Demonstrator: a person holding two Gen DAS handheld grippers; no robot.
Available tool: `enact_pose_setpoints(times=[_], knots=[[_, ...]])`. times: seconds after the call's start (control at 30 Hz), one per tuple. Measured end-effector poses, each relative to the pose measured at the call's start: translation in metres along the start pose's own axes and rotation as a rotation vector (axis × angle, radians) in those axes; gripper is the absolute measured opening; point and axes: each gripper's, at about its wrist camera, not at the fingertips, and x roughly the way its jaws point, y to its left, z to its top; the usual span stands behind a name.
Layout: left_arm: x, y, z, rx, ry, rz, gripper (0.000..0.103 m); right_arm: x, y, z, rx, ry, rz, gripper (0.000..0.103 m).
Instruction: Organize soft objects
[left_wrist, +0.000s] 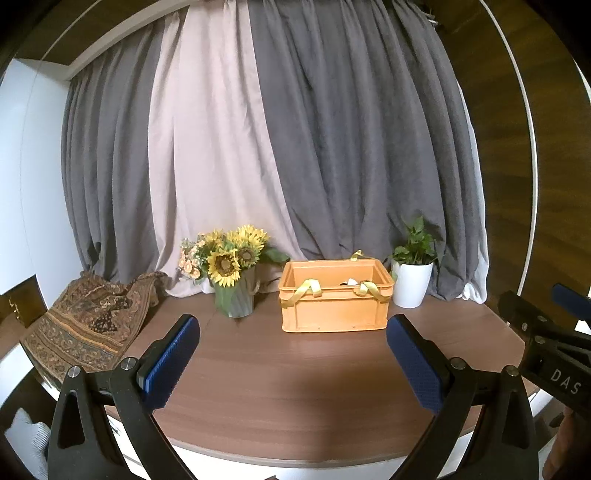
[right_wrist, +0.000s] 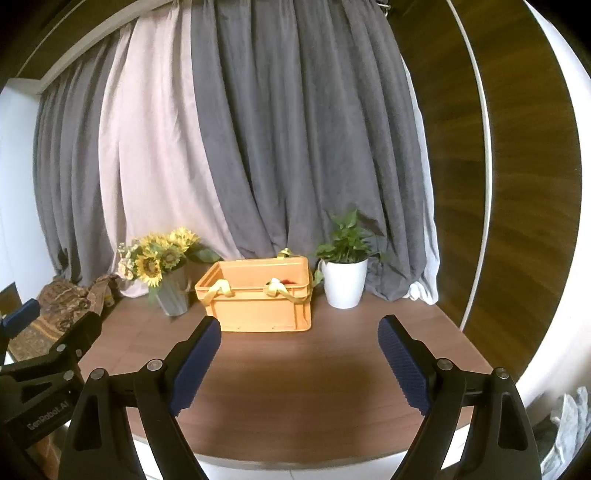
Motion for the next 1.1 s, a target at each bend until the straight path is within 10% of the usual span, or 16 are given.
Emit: enact_pose_setpoints(times=[1.1], knots=[[-0.032,-0.01,-0.005,0.014,-0.043,0.022,0.103,-0.027,-0.014,-0.008,0.03,-0.01,0.006,0.089]])
